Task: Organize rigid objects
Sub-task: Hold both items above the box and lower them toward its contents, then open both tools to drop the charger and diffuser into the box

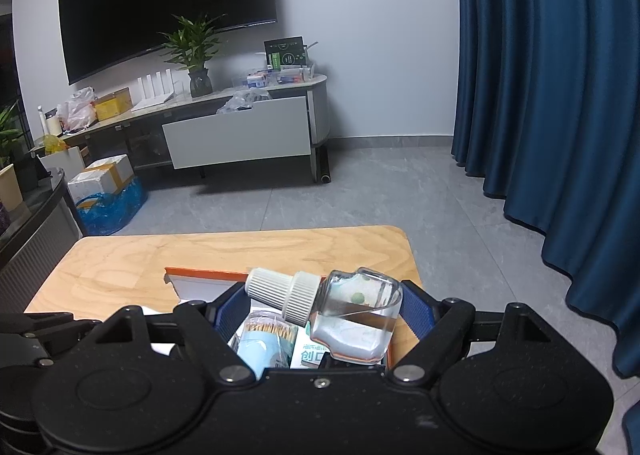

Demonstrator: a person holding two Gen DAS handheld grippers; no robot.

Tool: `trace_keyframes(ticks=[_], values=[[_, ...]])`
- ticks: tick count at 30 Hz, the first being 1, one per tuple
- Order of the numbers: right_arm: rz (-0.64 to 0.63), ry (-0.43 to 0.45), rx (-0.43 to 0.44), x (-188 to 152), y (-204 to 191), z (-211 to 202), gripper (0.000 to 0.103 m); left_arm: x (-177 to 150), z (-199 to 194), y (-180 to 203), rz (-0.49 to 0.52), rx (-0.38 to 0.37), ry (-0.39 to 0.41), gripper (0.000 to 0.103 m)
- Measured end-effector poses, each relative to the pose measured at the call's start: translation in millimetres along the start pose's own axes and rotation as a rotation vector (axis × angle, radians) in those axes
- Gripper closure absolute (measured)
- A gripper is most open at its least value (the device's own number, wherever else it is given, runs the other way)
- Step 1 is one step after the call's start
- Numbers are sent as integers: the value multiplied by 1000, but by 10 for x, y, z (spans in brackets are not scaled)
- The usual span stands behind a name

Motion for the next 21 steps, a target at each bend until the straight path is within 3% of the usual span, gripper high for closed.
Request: trace_keyframes(ticks=[21], values=[[9, 9, -4, -3, 32, 92, 8, 1, 44, -15, -5, -4, -7, 37]])
Point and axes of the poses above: each gripper's, at about its wrist camera, not at the fingertips, and z roughly the way its jaws point, y to its right, x to its top, the point moved 7 cm from there along z, roughly the way its jaws point, and after that the axes turned 1 degree about -x, right-handed, at the moved point
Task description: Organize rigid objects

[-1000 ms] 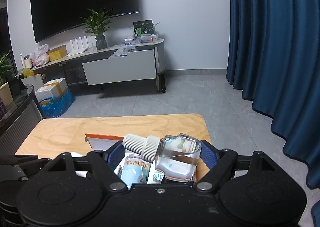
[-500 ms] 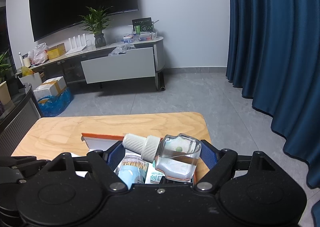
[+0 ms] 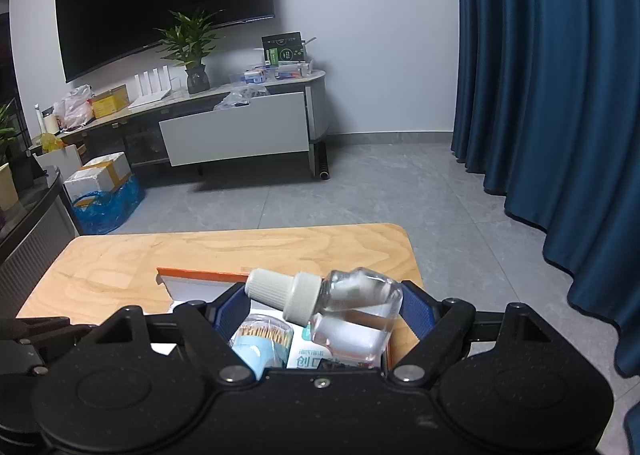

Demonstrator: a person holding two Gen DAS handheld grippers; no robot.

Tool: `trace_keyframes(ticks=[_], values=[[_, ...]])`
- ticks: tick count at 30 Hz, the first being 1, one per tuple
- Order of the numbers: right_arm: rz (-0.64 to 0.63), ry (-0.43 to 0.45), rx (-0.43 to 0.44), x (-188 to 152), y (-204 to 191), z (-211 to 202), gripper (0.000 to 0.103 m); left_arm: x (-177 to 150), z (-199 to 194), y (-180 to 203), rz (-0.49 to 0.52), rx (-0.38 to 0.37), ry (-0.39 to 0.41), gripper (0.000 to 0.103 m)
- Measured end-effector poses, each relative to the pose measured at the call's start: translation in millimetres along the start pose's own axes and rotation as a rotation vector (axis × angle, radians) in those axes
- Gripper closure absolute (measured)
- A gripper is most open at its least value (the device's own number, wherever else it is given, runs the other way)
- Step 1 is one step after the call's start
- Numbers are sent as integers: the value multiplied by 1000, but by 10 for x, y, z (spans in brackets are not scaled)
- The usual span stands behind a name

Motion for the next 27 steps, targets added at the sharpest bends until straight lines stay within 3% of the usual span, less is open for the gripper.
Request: trace_keyframes(ticks=[12, 17, 23, 27], values=[[65, 96, -20, 69, 225, -361, 7, -12, 50, 88, 9, -27, 1, 37], [69, 105, -23, 60, 246, -501, 7, -16, -2, 147, -2, -78, 25, 28], [61, 101, -19, -5, 165, -663, 7, -13, -168, 113, -9, -20, 32, 25], [54, 95, -21, -79, 119, -790, 7, -69, -351, 94, -3, 31, 36, 15]])
Point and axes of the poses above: each gripper's, at about its wrist camera, not at the fingertips, and z roughly the way its jaws point, y to its right, x to its top, the point moved 7 cm from there along z, roughly the way its jaws point, and after that the axes turned 1 degree about -x, right-handed, at the moved point
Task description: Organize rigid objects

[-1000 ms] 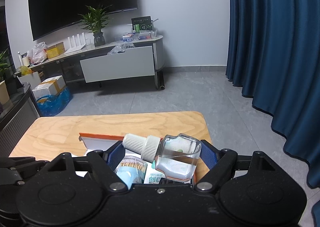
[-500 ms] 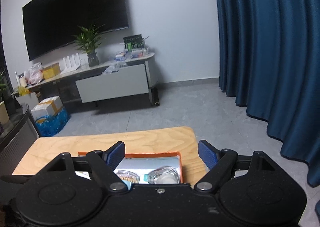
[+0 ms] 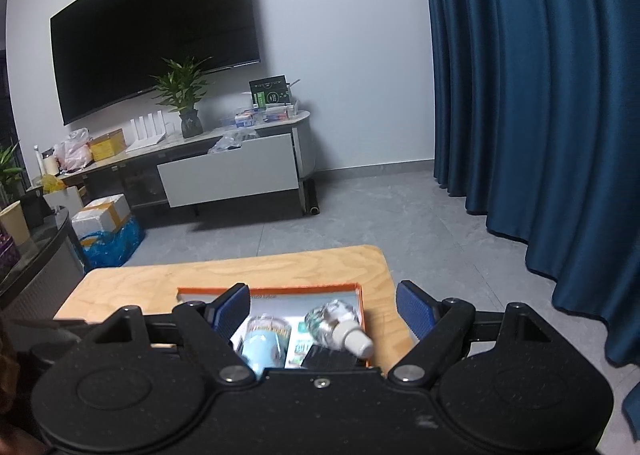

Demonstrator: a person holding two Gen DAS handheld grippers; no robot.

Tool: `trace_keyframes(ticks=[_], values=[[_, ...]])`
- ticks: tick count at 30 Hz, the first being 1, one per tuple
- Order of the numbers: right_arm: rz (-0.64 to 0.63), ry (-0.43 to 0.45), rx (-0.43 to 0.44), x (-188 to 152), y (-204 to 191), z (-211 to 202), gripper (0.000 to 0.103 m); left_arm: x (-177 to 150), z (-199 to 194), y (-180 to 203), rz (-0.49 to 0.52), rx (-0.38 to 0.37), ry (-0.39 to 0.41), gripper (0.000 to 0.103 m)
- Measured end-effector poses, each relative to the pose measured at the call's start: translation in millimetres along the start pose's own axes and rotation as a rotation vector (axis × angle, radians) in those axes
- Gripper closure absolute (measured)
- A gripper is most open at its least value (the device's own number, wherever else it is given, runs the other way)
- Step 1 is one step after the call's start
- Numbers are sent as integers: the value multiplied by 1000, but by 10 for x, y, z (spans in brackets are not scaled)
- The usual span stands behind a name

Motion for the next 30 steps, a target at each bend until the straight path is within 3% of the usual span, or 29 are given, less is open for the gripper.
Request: trace_keyframes(ticks=[4, 16, 30], values=[[-3, -12, -1, -60, -18, -137, 7, -87, -178, -39, -20, 34, -3, 8], [-10, -52, -2, -340, -29, -487, 6, -420, -504, -59, -22, 99, -34, 0], [-15, -96, 0, -685, -9, -818, 6, -733, -738, -51, -27, 137, -65, 0]])
Point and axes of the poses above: each gripper's, at about its wrist camera, not at the fingertips, and z roughly the way its jaws point, y to its right, x to its top, the point moved 7 cm from there along z, roughly the way its jaws point, and after that the axes turned 1 degree about -x, right-handed, at the moved point
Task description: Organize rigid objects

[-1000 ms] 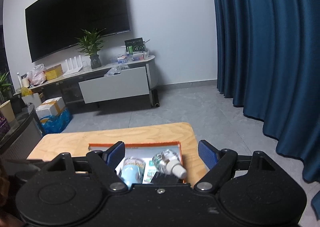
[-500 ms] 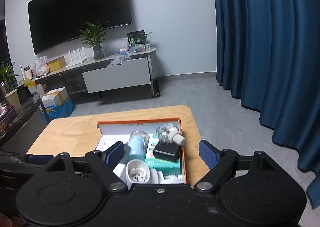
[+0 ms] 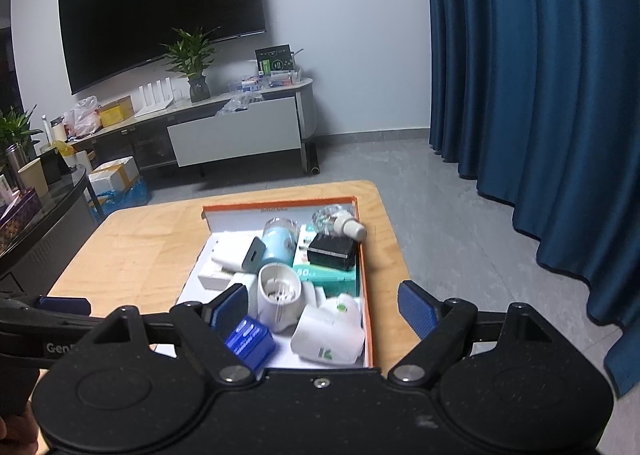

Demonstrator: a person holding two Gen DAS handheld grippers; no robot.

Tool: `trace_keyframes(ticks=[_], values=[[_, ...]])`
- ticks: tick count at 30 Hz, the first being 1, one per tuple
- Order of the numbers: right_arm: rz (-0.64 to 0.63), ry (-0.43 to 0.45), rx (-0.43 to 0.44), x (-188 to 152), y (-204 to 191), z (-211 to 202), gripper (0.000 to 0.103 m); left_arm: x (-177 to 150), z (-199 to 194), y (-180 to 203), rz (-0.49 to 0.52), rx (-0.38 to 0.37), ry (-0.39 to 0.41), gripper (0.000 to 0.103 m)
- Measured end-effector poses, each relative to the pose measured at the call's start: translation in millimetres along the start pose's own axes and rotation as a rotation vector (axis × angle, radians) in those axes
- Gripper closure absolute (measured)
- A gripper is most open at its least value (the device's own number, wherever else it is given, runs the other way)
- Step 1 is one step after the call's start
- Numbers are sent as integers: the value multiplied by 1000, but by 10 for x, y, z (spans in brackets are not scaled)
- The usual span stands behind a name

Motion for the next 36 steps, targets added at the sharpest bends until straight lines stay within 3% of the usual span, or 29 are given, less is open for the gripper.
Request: trace_keyframes(ticks=[36], values=[[-12, -37, 15, -183, -64, -12, 5, -158, 28, -15, 28, 39, -37, 0]])
Point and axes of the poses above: each gripper's, at about its wrist camera, not at the fingertips, and z roughly the way its jaws point, y to its right, x to its top, the point moved 7 cm from there along z, roughly the way its jaws point, and after that the axes turned 1 degree about -x, right-handed, at the moved point
